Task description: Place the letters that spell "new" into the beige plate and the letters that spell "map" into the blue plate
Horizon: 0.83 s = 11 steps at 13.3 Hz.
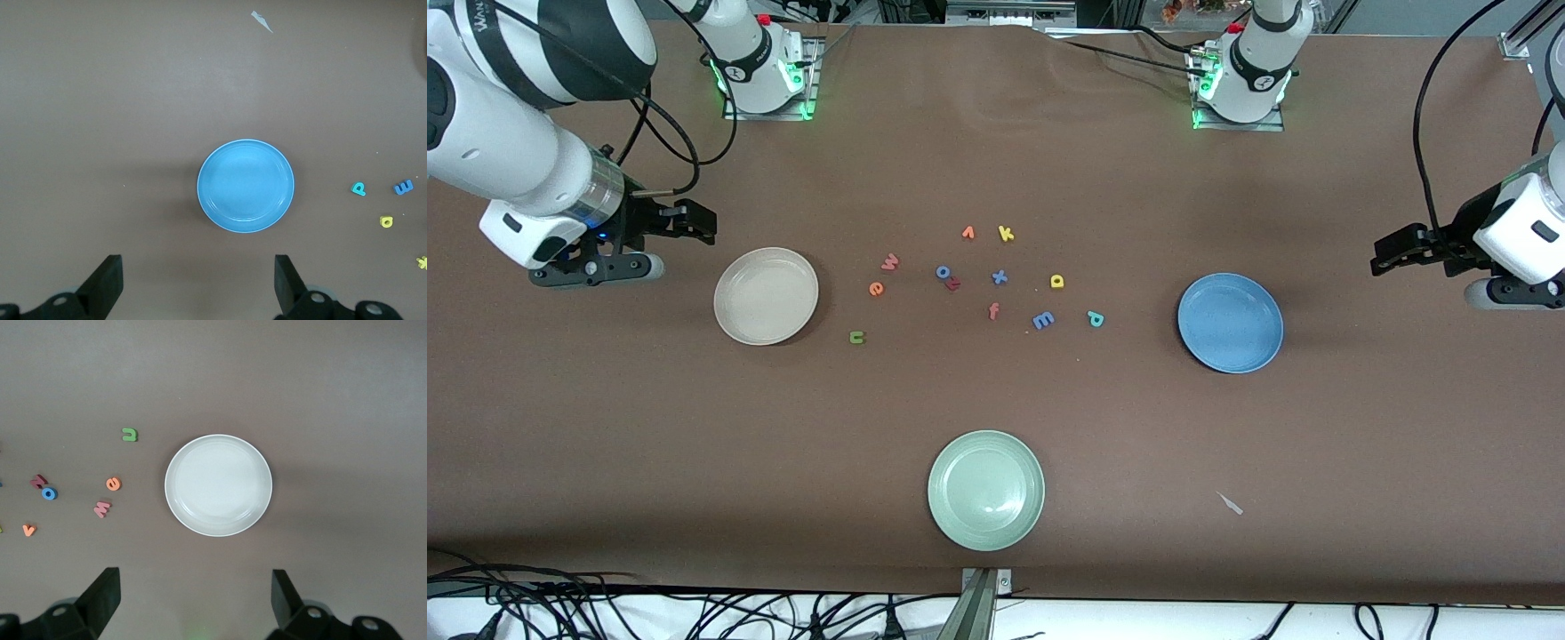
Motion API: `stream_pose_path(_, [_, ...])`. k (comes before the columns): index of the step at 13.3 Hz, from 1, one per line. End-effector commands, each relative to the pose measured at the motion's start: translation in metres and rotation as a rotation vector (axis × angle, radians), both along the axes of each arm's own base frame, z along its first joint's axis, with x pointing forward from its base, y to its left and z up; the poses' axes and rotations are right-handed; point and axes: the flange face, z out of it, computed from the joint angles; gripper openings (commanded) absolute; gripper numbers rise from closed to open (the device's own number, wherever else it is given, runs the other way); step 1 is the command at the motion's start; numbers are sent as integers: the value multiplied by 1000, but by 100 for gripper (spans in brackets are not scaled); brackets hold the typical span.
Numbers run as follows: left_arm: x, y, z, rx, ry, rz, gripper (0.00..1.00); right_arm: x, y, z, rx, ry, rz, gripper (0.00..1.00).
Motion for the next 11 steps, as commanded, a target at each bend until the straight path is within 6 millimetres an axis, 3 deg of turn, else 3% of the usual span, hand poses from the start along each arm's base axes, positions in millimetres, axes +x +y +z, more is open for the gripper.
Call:
stream_pose_path(1, [2, -2, 5, -20, -1, -9, 100, -8, -2, 4, 15, -4, 2, 100])
stream_pose_path(11, [2, 0, 5, -21, -1, -6, 100, -7, -7, 5, 14, -3, -6, 100])
